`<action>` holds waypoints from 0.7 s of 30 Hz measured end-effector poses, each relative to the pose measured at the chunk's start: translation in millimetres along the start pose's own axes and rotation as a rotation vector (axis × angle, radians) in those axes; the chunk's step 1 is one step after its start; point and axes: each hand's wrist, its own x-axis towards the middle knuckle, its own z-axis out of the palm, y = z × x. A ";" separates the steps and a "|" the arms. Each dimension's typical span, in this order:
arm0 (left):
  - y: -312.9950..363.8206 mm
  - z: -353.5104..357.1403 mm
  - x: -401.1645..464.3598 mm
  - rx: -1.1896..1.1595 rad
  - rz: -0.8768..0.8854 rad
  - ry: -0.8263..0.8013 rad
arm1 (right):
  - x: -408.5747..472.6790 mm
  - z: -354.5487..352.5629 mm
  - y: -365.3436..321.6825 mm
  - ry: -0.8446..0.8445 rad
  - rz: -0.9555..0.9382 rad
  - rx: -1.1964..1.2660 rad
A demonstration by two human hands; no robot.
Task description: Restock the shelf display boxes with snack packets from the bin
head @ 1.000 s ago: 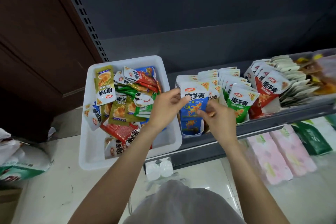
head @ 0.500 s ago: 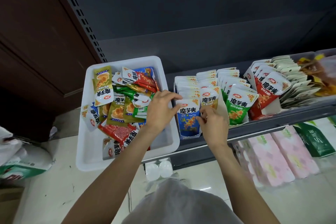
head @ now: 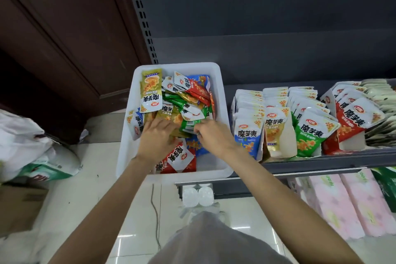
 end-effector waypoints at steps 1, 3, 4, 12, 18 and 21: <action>-0.6 1.0 -0.9 0.038 0.011 -0.093 | 10.1 8.5 -4.0 -0.105 -0.027 -0.072; 0.3 3.0 -3.9 0.133 0.026 -0.286 | 21.6 19.8 -10.0 -0.239 -0.072 -0.176; -0.4 4.7 -5.5 0.171 0.025 -0.349 | 24.5 22.8 -11.6 -0.261 -0.081 -0.216; -8.3 0.9 -5.4 0.244 -0.035 -0.527 | 17.2 40.7 -22.9 -0.218 -0.064 -0.352; -11.2 1.4 -6.4 0.224 -0.022 -0.521 | 11.4 38.7 -21.1 -0.312 -0.007 -0.356; -11.5 1.7 -7.1 0.215 -0.022 -0.518 | 10.3 39.0 -19.4 -0.382 0.057 -0.312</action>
